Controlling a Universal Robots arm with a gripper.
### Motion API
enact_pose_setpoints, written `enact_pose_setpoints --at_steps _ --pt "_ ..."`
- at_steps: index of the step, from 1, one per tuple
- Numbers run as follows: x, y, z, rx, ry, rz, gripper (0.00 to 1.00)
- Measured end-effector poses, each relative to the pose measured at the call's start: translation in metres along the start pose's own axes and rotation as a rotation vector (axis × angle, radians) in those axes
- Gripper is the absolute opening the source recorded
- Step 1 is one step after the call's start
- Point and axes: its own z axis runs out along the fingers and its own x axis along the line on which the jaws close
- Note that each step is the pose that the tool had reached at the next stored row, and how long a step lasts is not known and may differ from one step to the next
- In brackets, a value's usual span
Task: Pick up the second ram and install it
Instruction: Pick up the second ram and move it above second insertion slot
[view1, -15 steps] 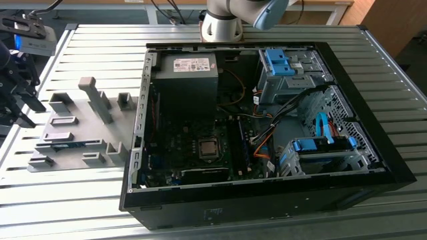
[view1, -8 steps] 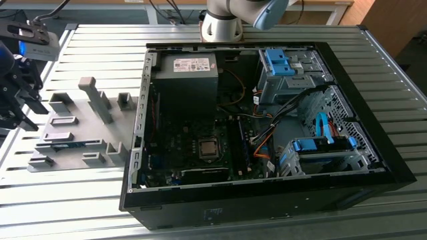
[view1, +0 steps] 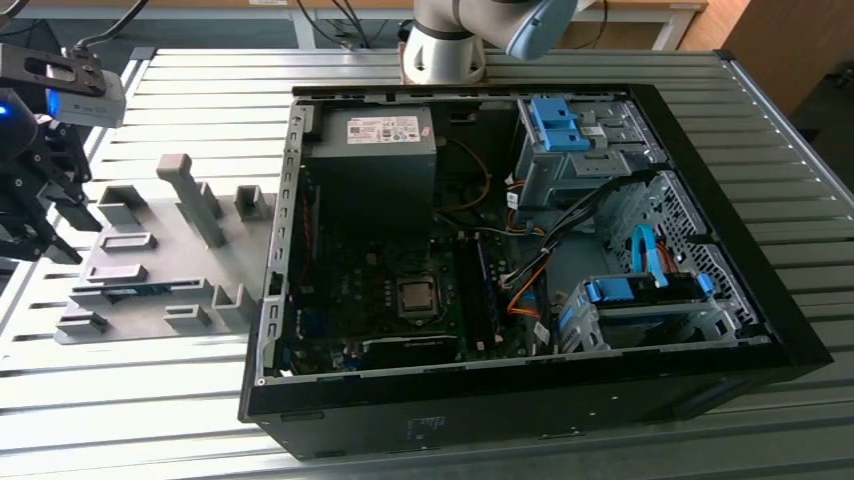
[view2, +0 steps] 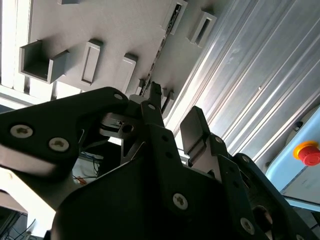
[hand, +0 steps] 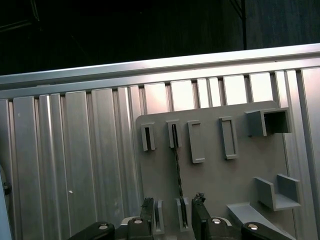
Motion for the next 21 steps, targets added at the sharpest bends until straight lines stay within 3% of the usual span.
enact_pose_setpoints --at_steps 4,5,12,21 --pt "0.0 0.0 0.0001 0.0001 -0.0001 0.0 0.42" --pt "0.0 0.0 0.0001 0.0 0.0 0.0 0.35" --pt "0.0 -0.0001 0.0018 0.0002 0.0 0.002 0.35" --pt "0.0 -0.0004 0.0126 0.0002 -0.0002 0.011 0.35"
